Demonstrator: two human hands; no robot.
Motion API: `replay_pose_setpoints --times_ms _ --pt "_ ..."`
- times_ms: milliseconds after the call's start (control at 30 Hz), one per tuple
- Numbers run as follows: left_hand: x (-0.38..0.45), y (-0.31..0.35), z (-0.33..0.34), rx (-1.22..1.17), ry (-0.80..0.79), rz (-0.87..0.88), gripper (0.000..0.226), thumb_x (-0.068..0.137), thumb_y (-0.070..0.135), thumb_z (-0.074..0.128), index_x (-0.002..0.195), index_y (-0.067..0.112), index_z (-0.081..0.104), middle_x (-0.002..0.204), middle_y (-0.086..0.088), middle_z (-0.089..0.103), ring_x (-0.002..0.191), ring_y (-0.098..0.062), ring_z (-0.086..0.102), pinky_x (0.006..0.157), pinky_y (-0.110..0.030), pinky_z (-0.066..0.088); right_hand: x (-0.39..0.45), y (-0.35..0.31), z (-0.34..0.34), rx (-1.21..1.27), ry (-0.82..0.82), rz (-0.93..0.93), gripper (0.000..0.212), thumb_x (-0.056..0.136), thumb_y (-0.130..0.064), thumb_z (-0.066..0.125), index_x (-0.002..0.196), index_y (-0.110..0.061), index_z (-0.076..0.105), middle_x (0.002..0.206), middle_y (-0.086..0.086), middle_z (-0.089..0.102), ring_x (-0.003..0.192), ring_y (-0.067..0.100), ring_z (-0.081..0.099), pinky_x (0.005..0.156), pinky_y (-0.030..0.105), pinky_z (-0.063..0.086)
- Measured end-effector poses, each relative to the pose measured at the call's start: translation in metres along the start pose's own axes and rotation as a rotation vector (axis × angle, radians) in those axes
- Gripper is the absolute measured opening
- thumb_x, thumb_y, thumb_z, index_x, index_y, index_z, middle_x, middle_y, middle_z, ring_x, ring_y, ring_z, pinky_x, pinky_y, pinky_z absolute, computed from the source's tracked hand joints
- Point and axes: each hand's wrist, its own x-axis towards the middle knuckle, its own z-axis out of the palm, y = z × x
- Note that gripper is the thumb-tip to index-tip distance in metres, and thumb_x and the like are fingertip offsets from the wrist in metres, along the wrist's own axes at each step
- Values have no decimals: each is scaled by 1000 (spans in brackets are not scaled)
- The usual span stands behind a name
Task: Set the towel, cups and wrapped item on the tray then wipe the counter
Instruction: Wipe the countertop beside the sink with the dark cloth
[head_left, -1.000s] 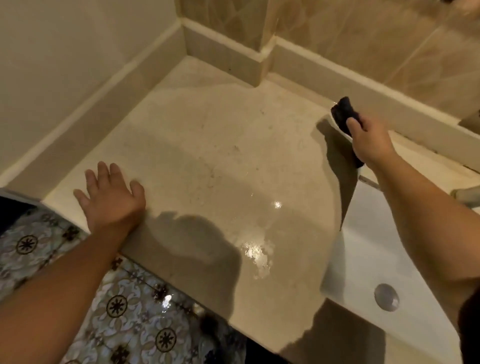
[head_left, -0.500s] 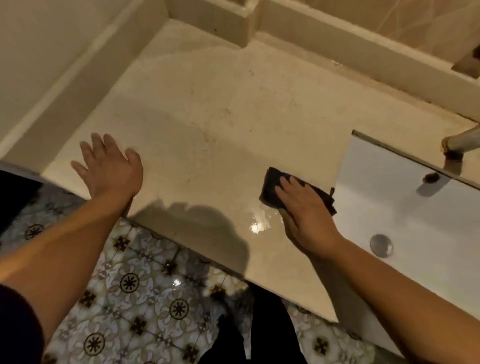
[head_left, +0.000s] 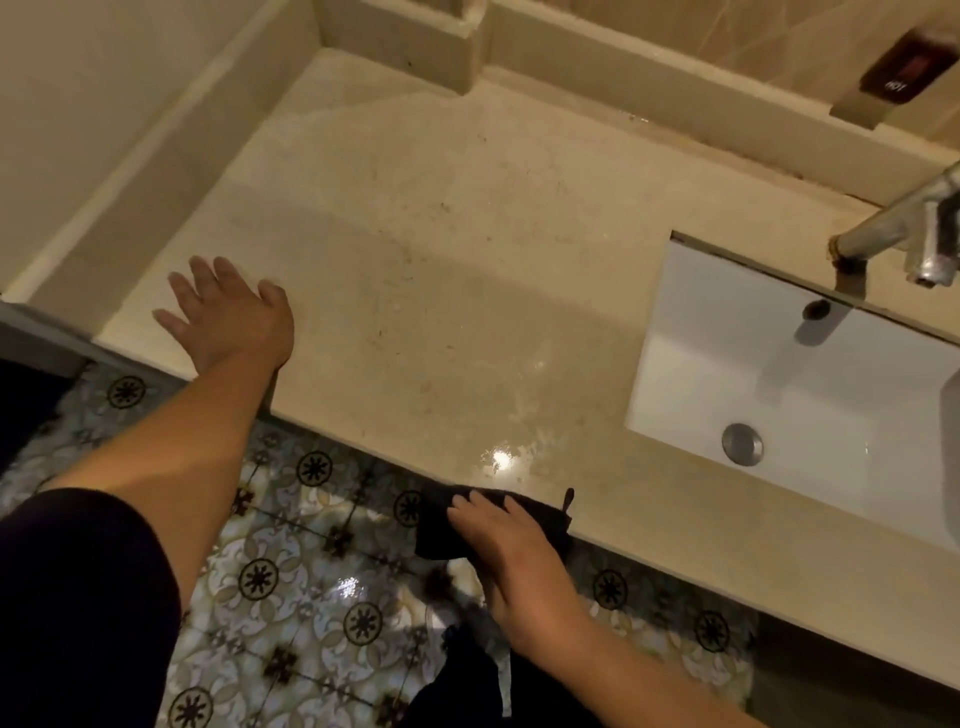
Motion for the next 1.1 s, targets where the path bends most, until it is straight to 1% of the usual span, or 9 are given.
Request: replay_pose_setpoints --times_ms 67,200,267,400,567,667,767,933,1100 --pt "1 0 0 -3 0 -3 73 94 50 14 155 10 11 165 -10 4 150 -32 -1 116 -61 0 5 -14 -6 414 -35 281 42 101 -9 49 139 -26 55 143 -11 52 134 0 43 118 27 26" --pt "0 0 2 -4 9 0 72 95 50 15 155 11 11 165 -9 5 150 -31 0 117 -60 1 38 -16 -38 1619 -132 742 35 101 -11 48 133 -3 59 131 25 60 118 37 60 104 49 45" --pt "0 0 2 -5 11 -6 72 95 50 15 155 11 11 165 -8 5 150 -30 0 117 -60 2 66 -8 -70 1781 -73 777 45 95 -19 52 137 -2 54 132 26 59 116 39 61 99 52 49" --pt "-1 1 1 1 29 -8 71 95 48 19 155 11 16 164 -8 9 150 -31 3 116 -60 5 151 13 -161 1469 166 458 44 99 -25 46 139 -8 52 133 19 61 115 34 63 89 52 55" --pt "1 2 1 20 46 -18 68 95 46 23 154 10 19 164 -9 13 149 -31 7 116 -61 7 294 43 -248 523 568 219 28 94 -29 45 109 -23 68 101 -3 71 95 19 68 83 36 53" --pt "2 2 3 17 63 -15 69 94 46 22 153 11 20 164 -9 14 149 -30 7 116 -60 7 368 85 -254 -114 464 170 39 99 -29 42 131 -13 57 123 12 61 115 32 55 94 36 41" --pt "4 0 6 7 72 -30 70 91 47 22 153 13 21 164 -7 14 150 -28 7 116 -59 6 404 113 -236 -619 289 -20 39 99 -22 47 133 -4 51 128 23 56 112 43 51 93 53 44" --pt "4 1 8 7 73 -25 69 93 48 22 153 14 21 164 -7 13 150 -29 6 116 -59 5 377 92 -210 -672 234 -80 43 94 -9 56 135 6 52 141 29 50 127 46 48 106 54 37" --pt "3 -1 7 7 49 -22 71 94 50 15 155 12 16 165 -8 9 150 -30 3 116 -59 3 228 25 -90 -480 56 -340 41 82 -2 67 123 0 67 133 22 60 121 44 57 100 57 42"
